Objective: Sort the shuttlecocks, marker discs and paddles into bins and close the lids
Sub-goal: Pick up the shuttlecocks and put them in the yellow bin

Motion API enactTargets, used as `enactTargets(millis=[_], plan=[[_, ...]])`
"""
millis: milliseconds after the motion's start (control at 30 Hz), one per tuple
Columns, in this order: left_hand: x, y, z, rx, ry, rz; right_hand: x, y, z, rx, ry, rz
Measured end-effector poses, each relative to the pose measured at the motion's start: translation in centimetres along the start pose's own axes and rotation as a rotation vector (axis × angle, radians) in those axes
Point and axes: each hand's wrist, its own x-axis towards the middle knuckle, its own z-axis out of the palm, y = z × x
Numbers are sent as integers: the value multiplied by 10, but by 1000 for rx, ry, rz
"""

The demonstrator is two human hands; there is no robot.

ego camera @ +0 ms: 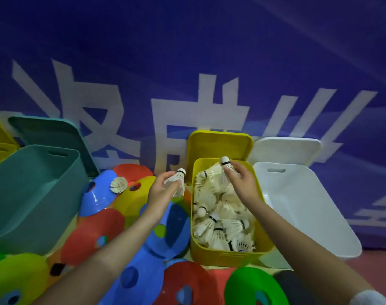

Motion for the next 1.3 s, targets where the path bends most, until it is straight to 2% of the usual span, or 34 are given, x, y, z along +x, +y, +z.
enactTargets(millis=[200, 333, 633, 733, 867, 1033, 1167, 1233, 1300], plan=[[-12, -8, 61, 178, -164, 42, -2, 46, -55, -157, 1, 216], [-14, -16, 78, 240, -205, 64, 4, 52, -56, -184, -33, 220], [4, -25, 83, 379, -129, 79, 47, 54, -36, -407, -134, -3], [9, -27, 84, 376, -119, 69, 61, 67, -30, -546, -213, -88], [14, -31, 84, 385, -93, 72, 73, 85, -25, -854, -372, -230], [18, -34, 84, 389, -104, 88, 80, 88, -30, -1066, -371, -299], [24, -33, 87, 375, -112, 98, 81, 88, -29, -1002, -439, -266], [28, -33, 88, 364, -107, 110, 80, 92, -30, -901, -393, -250], [31, -32, 89, 352, -110, 131, 74, 94, -33, -788, -280, -262]])
